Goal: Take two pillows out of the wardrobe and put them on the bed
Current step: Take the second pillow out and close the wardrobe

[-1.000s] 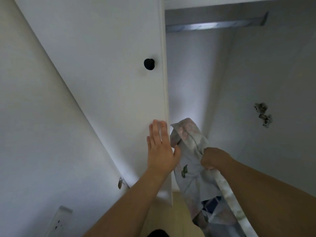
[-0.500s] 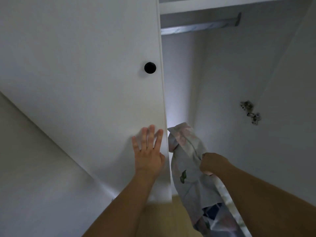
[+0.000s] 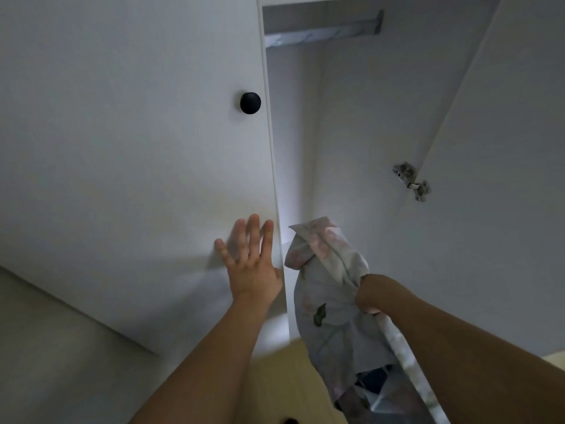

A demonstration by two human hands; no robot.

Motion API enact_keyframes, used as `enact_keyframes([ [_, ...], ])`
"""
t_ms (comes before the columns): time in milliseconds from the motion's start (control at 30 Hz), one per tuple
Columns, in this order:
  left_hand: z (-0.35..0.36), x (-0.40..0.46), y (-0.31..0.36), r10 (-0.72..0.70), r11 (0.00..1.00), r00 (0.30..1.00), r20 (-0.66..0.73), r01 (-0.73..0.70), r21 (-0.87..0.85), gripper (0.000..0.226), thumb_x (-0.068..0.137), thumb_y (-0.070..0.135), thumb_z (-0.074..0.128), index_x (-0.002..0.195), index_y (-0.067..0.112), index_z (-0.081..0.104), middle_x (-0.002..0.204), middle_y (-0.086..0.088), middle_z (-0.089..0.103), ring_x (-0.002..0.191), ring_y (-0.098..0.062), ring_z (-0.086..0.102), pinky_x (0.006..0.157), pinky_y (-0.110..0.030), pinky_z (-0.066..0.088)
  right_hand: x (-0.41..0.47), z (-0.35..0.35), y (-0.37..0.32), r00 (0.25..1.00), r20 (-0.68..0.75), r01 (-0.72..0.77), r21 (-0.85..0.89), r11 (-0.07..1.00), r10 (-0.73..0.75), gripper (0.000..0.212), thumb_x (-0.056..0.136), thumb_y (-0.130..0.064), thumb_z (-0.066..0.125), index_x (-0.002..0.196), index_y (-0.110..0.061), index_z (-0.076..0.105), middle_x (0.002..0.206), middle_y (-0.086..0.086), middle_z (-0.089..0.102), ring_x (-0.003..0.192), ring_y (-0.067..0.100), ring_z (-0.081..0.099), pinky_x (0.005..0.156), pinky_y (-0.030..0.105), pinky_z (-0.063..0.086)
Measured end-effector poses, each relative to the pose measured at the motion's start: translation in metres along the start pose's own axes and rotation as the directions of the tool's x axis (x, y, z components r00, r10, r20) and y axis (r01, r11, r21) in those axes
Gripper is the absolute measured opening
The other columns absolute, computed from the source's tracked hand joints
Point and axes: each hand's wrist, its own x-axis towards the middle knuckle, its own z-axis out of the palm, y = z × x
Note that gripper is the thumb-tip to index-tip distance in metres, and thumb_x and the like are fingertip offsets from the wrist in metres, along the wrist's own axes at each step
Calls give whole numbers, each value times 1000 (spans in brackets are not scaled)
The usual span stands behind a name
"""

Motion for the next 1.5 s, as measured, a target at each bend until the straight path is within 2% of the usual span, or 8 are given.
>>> enact_keyframes([
  [233,-22,-17,44,-72,997,985,157,66,47,90,88,48,46,155,14,-4,156,-13,-31,140,-37,-34,109,-65,-17,-28,14,46,999,-20,-46,28,999,46,54,80,-15,55,133,-6,49,132,13,55,118,30,57,96,35,49],
  [500,-39,-54,163,403,915,894,195,-387,-117,85,91,44,46,155,19,-5,161,-8,-17,146,-31,-21,116,-56,-11,-78,45,147,986,27,-165,64,984,163,37,80,-17,57,116,-8,61,112,8,66,100,25,64,92,34,52],
  [600,-48,-61,212,545,837,827,138,-526,-150,81,92,41,42,155,19,-3,162,-6,-14,147,-29,-19,117,-55,-10,-97,54,189,978,112,-182,30,983,178,39,84,-21,64,120,-6,60,109,9,61,94,24,57,93,35,49],
  [767,-68,-81,281,726,686,685,49,-718,-118,79,89,33,39,155,18,-3,162,-4,-15,146,-26,-22,116,-51,-16,-136,68,248,946,138,-292,-36,956,294,53,84,-27,67,131,-6,53,129,11,59,112,28,60,91,35,48],
  [967,-84,-115,353,902,431,431,-12,-901,43,78,92,29,34,153,17,-13,160,-3,-24,145,-24,-26,116,-50,-17,-182,88,305,881,227,-435,48,899,414,59,87,-25,63,139,-6,46,132,12,55,114,28,58,94,37,46],
  [1133,-109,-127,395,949,295,315,13,-904,309,72,96,35,26,152,11,-13,160,-9,-23,145,-28,-25,113,-52,-20,-213,101,331,830,296,-532,164,831,472,62,90,-22,62,144,-2,38,138,10,52,112,24,61,97,34,45],
  [1300,-123,-132,418,939,244,343,40,-742,624,63,98,28,14,152,-1,-1,161,-19,-7,146,-38,-16,104,-58,-26,-219,122,355,819,273,-562,200,803,506,70,87,-23,65,146,-6,32,140,12,47,121,28,55,101,36,44],
  [1500,-139,-147,427,950,94,270,154,-723,684,46,99,21,29,136,4,49,136,-22,45,132,-39,26,115,-58,11,-209,136,366,836,229,-536,151,830,499,68,87,-31,61,144,-5,36,146,12,42,129,32,46,107,39,39],
])
